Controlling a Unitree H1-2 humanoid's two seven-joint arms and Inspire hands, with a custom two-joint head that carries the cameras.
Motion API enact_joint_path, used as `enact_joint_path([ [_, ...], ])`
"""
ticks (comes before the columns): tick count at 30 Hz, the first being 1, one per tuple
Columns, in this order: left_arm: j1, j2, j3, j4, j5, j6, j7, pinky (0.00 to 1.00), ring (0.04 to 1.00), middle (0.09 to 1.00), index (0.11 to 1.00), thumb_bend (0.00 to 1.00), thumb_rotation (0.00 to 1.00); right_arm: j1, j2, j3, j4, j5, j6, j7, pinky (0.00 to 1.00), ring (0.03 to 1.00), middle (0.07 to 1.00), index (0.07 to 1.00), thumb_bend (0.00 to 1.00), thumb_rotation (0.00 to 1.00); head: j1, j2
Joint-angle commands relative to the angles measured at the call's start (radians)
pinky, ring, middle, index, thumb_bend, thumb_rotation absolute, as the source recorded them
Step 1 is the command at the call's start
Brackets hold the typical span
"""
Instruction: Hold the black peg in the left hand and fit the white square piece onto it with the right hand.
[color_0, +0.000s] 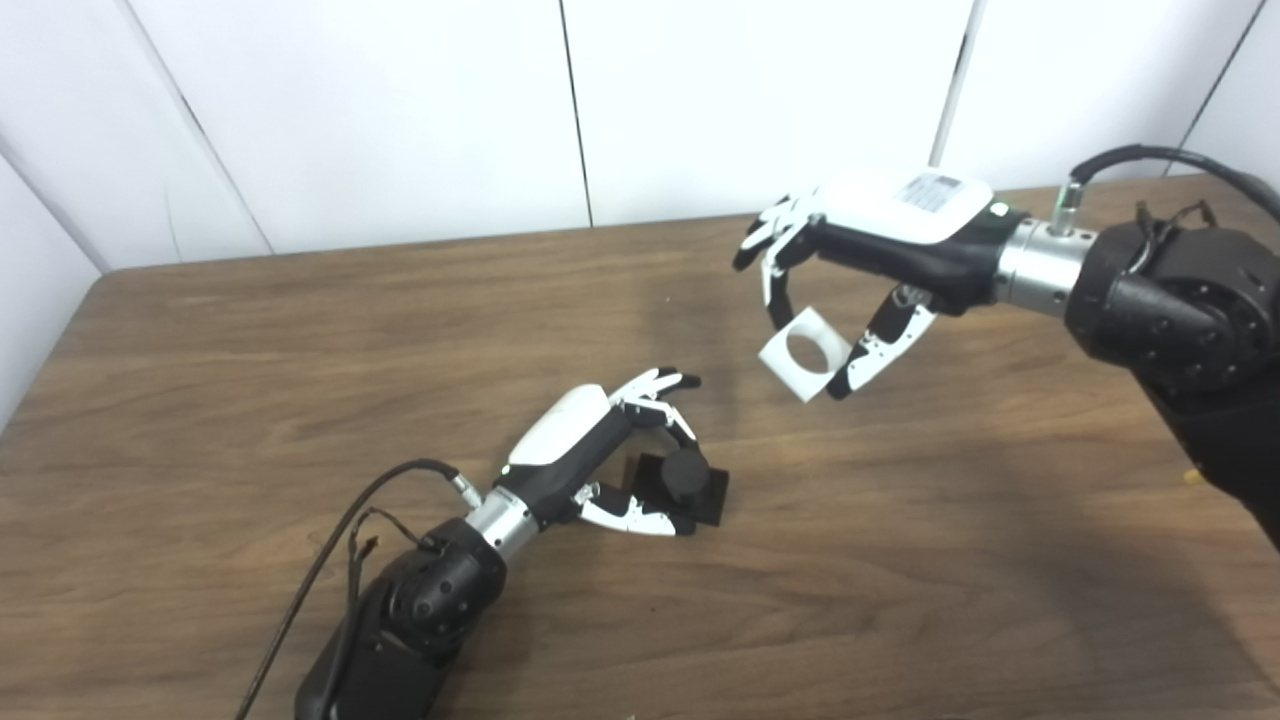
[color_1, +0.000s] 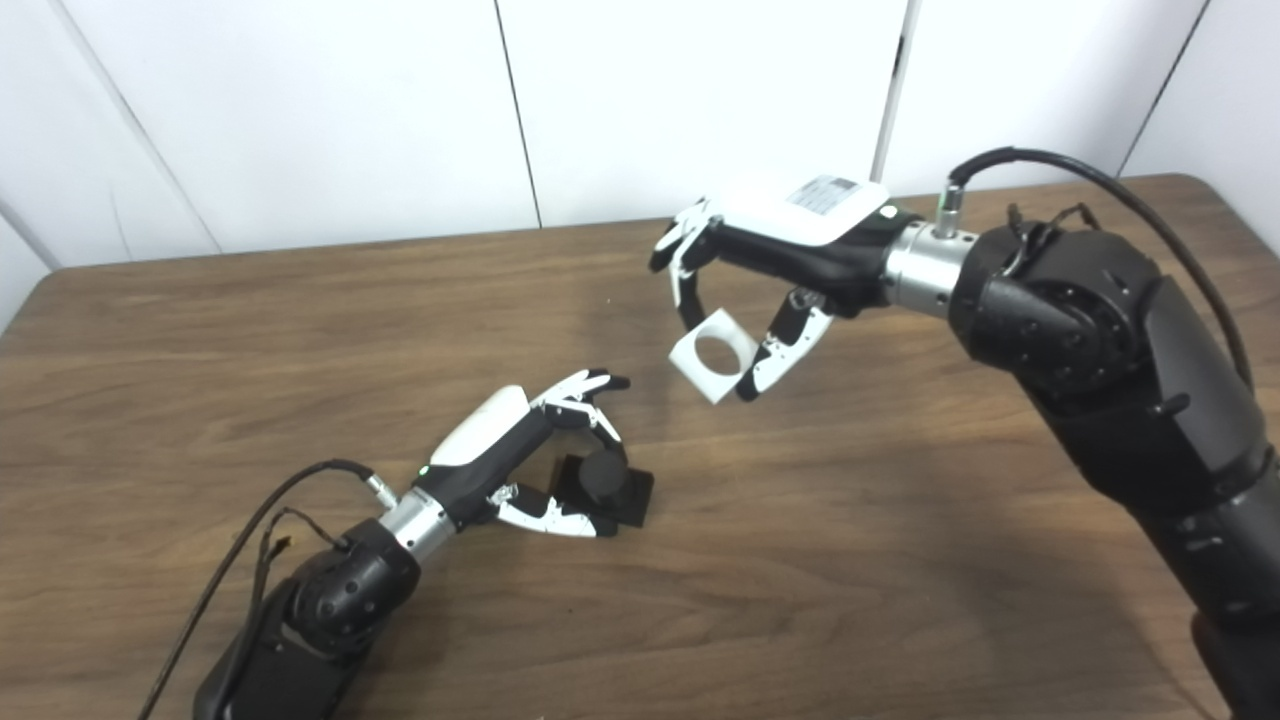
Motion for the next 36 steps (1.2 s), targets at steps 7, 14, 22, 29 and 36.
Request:
enact_joint_path([
  [7, 0.011, -0.004, -0.032, 0.035, 0.053, 0.075, -0.043, 0.87, 0.976, 0.934, 0.49, 0.52, 0.07, -0.029, 0.022, 0.016, -0.063, 0.001, 0.003, 0.033, 0.88, 0.878, 0.809, 0.478, 0.52, 0.14, 0.007, 0.005],
  [14, 0.011, -0.009, -0.033, 0.034, 0.052, 0.078, -0.04, 0.87, 0.977, 0.935, 0.49, 0.52, 0.07, -0.035, 0.049, 0.044, -0.062, -0.012, 0.002, 0.061, 0.91, 0.891, 0.818, 0.478, 0.52, 0.14, 0.011, 0.006],
  [22, 0.018, -0.017, -0.034, 0.03, 0.047, 0.091, -0.04, 0.87, 0.979, 0.936, 0.491, 0.52, 0.07, -0.032, 0.091, 0.075, -0.01, -0.035, -0.042, 0.047, 0.86, 0.878, 0.812, 0.479, 0.52, 0.14, 0.025, 0.007],
  [29, 0.016, -0.022, -0.039, 0.037, 0.055, 0.082, -0.031, 0.86, 0.976, 0.934, 0.49, 0.52, 0.08, -0.035, 0.115, 0.083, 0.018, -0.043, -0.043, 0.05, 0.87, 0.886, 0.819, 0.479, 0.52, 0.14, 0.028, 0.01],
  [36, 0.017, -0.028, -0.042, 0.033, 0.048, 0.092, -0.028, 0.87, 0.978, 0.933, 0.491, 0.52, 0.07, -0.033, 0.139, 0.089, 0.035, -0.052, -0.018, 0.058, 0.88, 0.894, 0.826, 0.479, 0.52, 0.14, 0.044, 0.013],
])
